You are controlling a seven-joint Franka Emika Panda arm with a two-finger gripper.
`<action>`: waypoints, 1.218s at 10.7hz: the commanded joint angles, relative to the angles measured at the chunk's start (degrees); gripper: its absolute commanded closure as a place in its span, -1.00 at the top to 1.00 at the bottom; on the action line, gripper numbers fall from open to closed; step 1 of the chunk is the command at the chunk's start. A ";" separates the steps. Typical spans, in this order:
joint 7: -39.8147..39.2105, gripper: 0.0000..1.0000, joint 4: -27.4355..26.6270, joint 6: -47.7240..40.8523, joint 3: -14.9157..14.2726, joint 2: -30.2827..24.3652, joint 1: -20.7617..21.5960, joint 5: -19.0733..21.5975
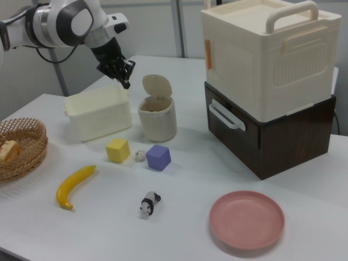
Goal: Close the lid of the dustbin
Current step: 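Move the gripper over the open lid of the cream dustbin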
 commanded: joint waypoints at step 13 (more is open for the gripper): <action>-0.40 -1.00 14.20 45.23 -0.43 23.96 1.49 -0.95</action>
